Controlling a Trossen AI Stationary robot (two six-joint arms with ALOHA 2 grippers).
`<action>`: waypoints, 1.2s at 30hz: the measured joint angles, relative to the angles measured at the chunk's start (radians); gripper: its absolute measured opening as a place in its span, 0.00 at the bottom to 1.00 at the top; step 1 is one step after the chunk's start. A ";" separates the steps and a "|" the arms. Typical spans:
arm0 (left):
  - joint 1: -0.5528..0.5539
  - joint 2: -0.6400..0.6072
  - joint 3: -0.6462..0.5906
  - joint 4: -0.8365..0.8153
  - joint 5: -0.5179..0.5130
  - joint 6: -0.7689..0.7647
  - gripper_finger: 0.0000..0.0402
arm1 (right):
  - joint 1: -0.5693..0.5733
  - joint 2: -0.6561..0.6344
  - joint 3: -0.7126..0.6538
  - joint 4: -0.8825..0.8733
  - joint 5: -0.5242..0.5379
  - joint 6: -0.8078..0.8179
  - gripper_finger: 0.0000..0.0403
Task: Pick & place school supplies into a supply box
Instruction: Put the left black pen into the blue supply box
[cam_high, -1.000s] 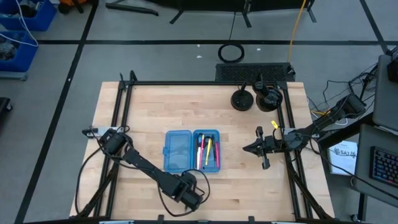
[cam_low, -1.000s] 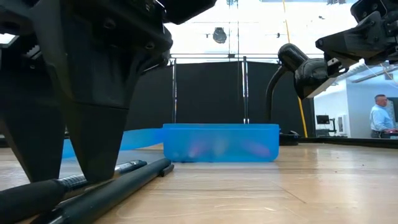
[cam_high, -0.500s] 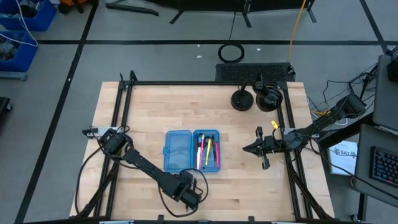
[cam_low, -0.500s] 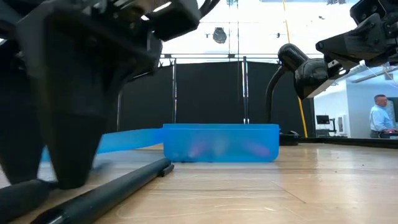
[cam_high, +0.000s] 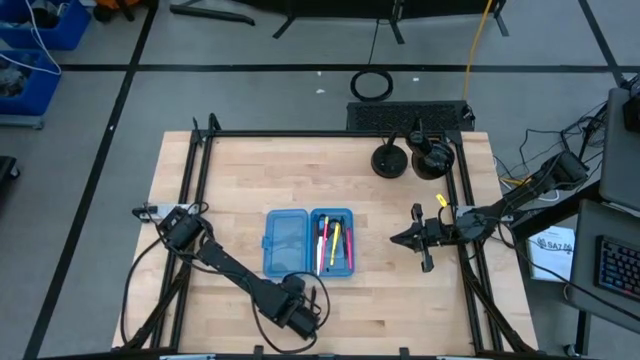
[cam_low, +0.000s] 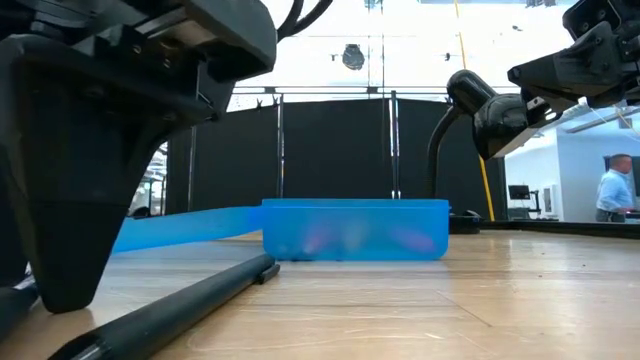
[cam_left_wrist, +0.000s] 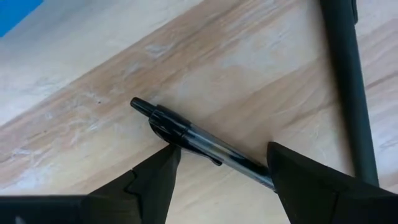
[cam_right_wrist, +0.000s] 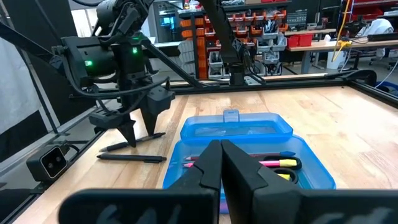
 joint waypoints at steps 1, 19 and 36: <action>0.001 0.000 0.000 0.001 -0.009 0.014 0.63 | 0.000 0.000 0.000 0.000 0.000 0.000 0.01; 0.025 0.000 0.000 0.002 -0.094 0.609 0.63 | 0.000 0.000 0.000 -0.021 0.000 0.023 0.01; -0.015 -0.107 -0.011 0.094 -0.267 0.030 0.63 | 0.000 0.000 0.000 -0.023 0.003 0.026 0.01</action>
